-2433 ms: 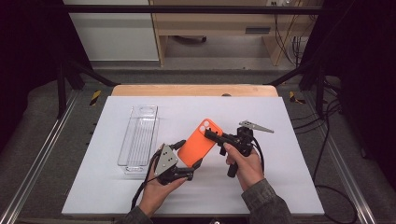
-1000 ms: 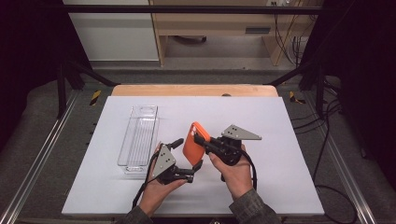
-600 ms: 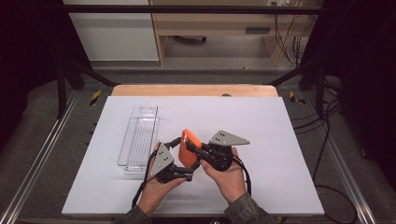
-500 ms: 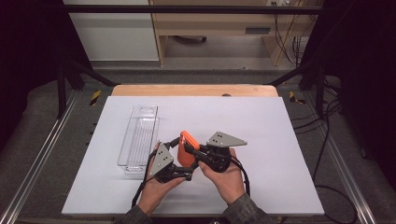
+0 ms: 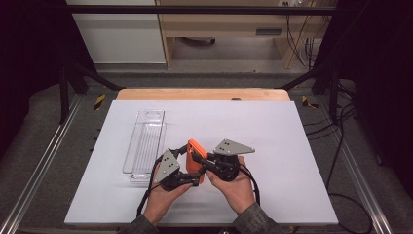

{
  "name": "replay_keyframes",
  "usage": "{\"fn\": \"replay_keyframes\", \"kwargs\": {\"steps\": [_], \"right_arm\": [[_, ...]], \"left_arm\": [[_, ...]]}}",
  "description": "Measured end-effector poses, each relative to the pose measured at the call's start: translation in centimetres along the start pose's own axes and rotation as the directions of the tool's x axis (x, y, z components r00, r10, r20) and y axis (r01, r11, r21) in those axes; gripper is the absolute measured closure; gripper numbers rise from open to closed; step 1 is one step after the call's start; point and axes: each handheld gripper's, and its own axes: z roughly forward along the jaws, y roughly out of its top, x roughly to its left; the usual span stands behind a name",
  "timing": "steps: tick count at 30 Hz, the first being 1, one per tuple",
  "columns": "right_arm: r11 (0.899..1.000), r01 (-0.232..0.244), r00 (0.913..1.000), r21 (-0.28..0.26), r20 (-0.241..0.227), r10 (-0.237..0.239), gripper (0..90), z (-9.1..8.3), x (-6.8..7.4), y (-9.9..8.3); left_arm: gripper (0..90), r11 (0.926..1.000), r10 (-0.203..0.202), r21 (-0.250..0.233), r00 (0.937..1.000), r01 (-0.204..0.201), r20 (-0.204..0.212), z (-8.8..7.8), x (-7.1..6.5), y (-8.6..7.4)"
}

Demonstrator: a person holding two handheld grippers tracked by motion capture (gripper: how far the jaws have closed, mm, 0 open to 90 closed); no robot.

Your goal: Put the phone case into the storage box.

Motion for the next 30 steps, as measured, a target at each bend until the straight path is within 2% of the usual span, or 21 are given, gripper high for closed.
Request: {"fn": "replay_keyframes", "kwargs": {"steps": [7, 9, 10, 12, 13, 15, 17, 18, 19, 21, 25, 26, 30], "right_arm": [[1.0, -0.018, 0.9998, -0.004, 0.002, 0.018, 81.7, 0.0, -0.1, -0.1], [0.999, -0.031, 0.9995, -0.014, 0.012, 0.031, 75.2, -0.2, -0.2, 0.1], [0.999, -0.031, 0.9995, -0.014, 0.012, 0.031, 75.2, -0.2, -0.2, 0.1], [0.999, -0.036, 0.9991, -0.039, 0.021, 0.037, 68.4, -0.8, -0.3, 0.5], [0.999, -0.036, 0.9991, -0.039, 0.021, 0.037, 68.4, -0.8, -0.3, 0.5], [0.997, -0.035, 0.9987, -0.073, 0.035, 0.038, 60.4, -1.9, -0.6, 1.1], [0.996, -0.033, 0.9985, -0.085, 0.041, 0.037, 57.9, -2.3, -0.7, 1.3], [0.994, -0.021, 0.9978, -0.107, 0.061, 0.028, 51.8, -3.1, -1.0, 1.6], [0.994, -0.021, 0.9978, -0.107, 0.061, 0.028, 51.8, -3.1, -1.0, 1.6], [0.99, -0.011, 0.9948, -0.138, 0.099, 0.024, 40.5, -4.1, -1.6, 1.9], [0.988, -0.013, 0.9888, -0.156, 0.145, 0.036, 24.6, -5.1, -2.7, 1.6], [0.988, -0.013, 0.9888, -0.156, 0.145, 0.036, 24.6, -5.1, -2.7, 1.6], [0.987, 0.002, 0.9811, -0.158, 0.191, 0.028, 13.2, -5.9, -3.8, 1.0]], "left_arm": [[15.3, 0.9999, -0.007, 0.013, 1.0, 0.007, 0.002, 0.0, 0.1, 0.1], [15.3, 0.9999, -0.008, 0.013, 1.0, 0.008, 0.003, 0.0, 0.1, 0.1], [15.3, 0.9999, -0.007, 0.015, 1.0, 0.007, 0.002, -0.1, 0.1, 0.1], [15.4, 0.9997, -0.014, 0.018, 0.9999, 0.014, 0.002, -0.1, 0.2, 0.1], [15.4, 0.9997, -0.016, 0.018, 0.9999, 0.016, 0.001, -0.1, 0.2, 0.1], [15.4, 0.9996, -0.02, 0.019, 0.9998, 0.019, 0.001, -0.1, 0.3, 0.0], [15.4, 0.9995, -0.024, 0.019, 0.9997, 0.024, -0.001, -0.1, 0.3, 0.0], [15.4, 0.9994, -0.028, 0.019, 0.9996, 0.028, -0.003, -0.1, 0.3, 0.1], [15.4, 0.9994, -0.029, 0.018, 0.9996, 0.029, -0.005, -0.1, 0.3, 0.1], [15.4, 0.9993, -0.03, 0.021, 0.9995, 0.03, -0.007, -0.1, 0.3, 0.1], [15.4, 0.9992, -0.031, 0.024, 0.9995, 0.031, -0.01, -0.1, 0.3, 0.1], [15.4, 0.9992, -0.031, 0.025, 0.9995, 0.031, -0.01, -0.1, 0.3, 0.1], [15.3, 0.9986, -0.038, 0.035, 0.999, 0.039, -0.023, -0.2, 0.2, 0.0]]}}
